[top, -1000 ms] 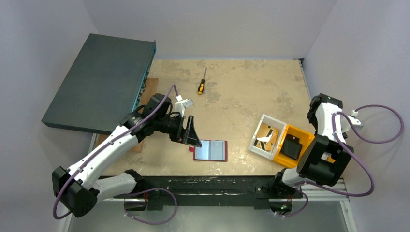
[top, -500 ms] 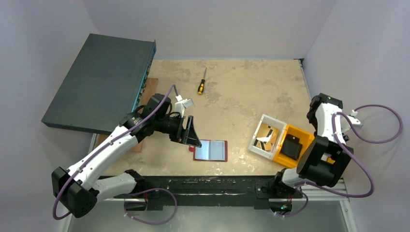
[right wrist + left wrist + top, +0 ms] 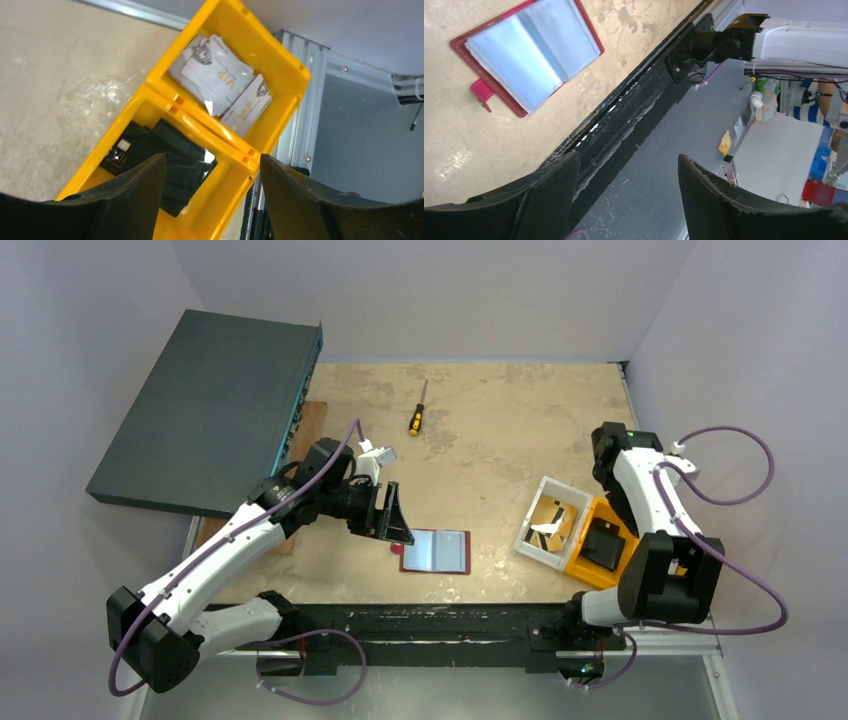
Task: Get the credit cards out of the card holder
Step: Remove the credit card from the card holder.
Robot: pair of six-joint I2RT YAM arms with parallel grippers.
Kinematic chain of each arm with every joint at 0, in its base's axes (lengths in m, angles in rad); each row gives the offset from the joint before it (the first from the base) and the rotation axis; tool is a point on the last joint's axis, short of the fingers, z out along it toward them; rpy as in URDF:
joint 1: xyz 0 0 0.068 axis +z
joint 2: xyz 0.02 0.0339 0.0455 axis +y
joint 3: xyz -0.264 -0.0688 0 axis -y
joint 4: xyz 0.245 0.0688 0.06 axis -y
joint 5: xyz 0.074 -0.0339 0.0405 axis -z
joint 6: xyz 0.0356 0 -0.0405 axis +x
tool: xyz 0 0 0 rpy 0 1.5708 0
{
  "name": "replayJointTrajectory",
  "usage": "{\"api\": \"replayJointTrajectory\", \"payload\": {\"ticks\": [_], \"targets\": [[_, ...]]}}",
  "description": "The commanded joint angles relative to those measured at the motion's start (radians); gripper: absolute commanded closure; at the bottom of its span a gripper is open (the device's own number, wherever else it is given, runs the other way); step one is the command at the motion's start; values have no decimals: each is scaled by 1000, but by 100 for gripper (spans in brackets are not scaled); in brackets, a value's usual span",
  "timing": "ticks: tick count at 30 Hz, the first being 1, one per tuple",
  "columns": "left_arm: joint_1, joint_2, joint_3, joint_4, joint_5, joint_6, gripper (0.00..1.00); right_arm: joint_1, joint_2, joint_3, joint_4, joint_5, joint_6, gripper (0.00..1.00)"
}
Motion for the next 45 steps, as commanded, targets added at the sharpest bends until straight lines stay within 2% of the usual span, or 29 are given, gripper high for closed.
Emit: {"api": "replayJointTrajectory", "payload": {"ticks": [1,4,8,11,12,14,15,17,20,21,22,31,38,45], "targets": [[-4,-30,-27,-3,-89,5,28,97,-18,-12,26,-30,48,32],[-11,-25,-58,27,-139,-18,27,191,-47,-22,94,-84,2,32],[-74,6,-72,79,-255,-70,24,294,-91,-33,211,-175,-113,30],[-150,68,-57,112,-364,-105,24,336,-164,-65,379,-315,-246,29],[-174,96,-50,123,-404,-116,24,339,-201,-87,453,-387,-246,29],[-221,163,-25,142,-488,-135,24,339,-279,-143,613,-538,-420,17],[-244,194,-10,147,-536,-141,24,340,-316,-174,708,-610,-451,11],[-286,253,21,162,-614,-150,24,340,-349,-198,777,-713,-451,11],[-338,346,79,174,-692,-153,24,339,-330,-169,788,-790,-451,11],[-356,376,104,167,-727,-149,25,340,-318,-159,791,-819,-528,2],[-374,404,129,156,-755,-144,25,340,-311,-157,803,-842,-580,1],[-475,607,295,87,-884,-73,28,339,-300,-176,913,-1066,-564,1],[-521,679,318,81,-933,-51,33,338,-315,-209,959,-1094,-529,1],[-543,706,292,138,-898,-28,38,338,-335,-265,981,-1090,-505,1]]}}
